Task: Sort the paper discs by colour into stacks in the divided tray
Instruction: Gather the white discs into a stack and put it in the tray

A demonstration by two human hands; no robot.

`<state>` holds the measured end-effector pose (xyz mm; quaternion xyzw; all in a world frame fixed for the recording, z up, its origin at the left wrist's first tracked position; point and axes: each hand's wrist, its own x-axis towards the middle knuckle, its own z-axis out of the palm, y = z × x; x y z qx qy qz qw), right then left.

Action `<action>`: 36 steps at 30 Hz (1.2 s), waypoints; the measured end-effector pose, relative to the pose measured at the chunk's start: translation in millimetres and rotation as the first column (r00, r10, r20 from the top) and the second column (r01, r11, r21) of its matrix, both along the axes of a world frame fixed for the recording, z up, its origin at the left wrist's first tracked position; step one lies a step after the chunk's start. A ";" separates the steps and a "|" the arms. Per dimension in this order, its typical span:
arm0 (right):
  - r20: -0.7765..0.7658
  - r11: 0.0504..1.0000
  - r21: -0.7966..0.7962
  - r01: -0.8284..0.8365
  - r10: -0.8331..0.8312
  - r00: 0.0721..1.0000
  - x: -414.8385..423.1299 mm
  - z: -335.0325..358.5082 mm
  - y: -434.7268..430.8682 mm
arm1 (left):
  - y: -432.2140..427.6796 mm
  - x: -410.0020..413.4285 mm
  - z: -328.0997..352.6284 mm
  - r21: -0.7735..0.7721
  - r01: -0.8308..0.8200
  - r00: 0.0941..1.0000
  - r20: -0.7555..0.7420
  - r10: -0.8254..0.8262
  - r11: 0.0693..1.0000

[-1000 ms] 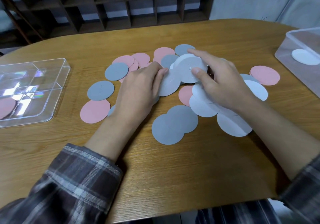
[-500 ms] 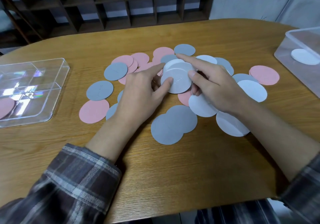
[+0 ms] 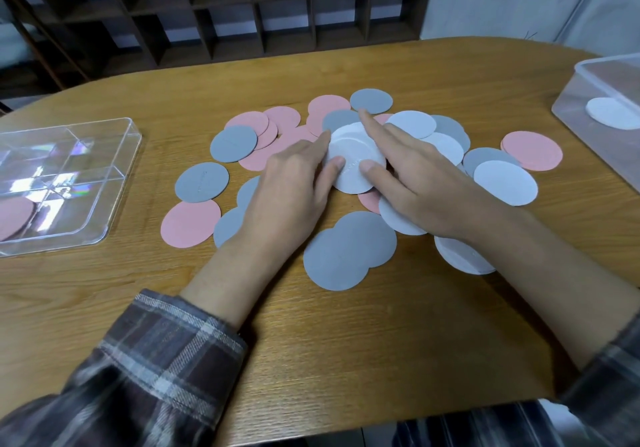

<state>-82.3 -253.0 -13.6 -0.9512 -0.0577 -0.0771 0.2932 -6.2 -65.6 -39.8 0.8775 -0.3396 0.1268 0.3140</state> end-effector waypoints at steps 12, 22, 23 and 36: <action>0.040 0.999 -0.042 0.010 -0.009 0.999 1.5 -4.7 -4.8 | -0.1 -7.2 6.6 -0.076 0.034 0.999 -0.013 -0.035 0.997; 0.095 0.997 -0.076 -0.001 0.008 0.995 6.8 -13.9 0.1 | -2.5 -16.0 1.3 0.077 -0.057 0.995 0.081 0.050 0.995; 0.100 0.998 -0.066 -0.002 0.009 0.995 6.4 -13.5 -0.4 | -0.8 -15.4 1.6 0.073 -0.045 0.997 0.071 0.040 0.996; 0.192 0.991 0.133 0.001 -0.027 0.981 -4.1 -9.5 2.0 | 19.5 -23.8 14.9 -0.251 0.015 0.996 -0.084 -0.037 0.968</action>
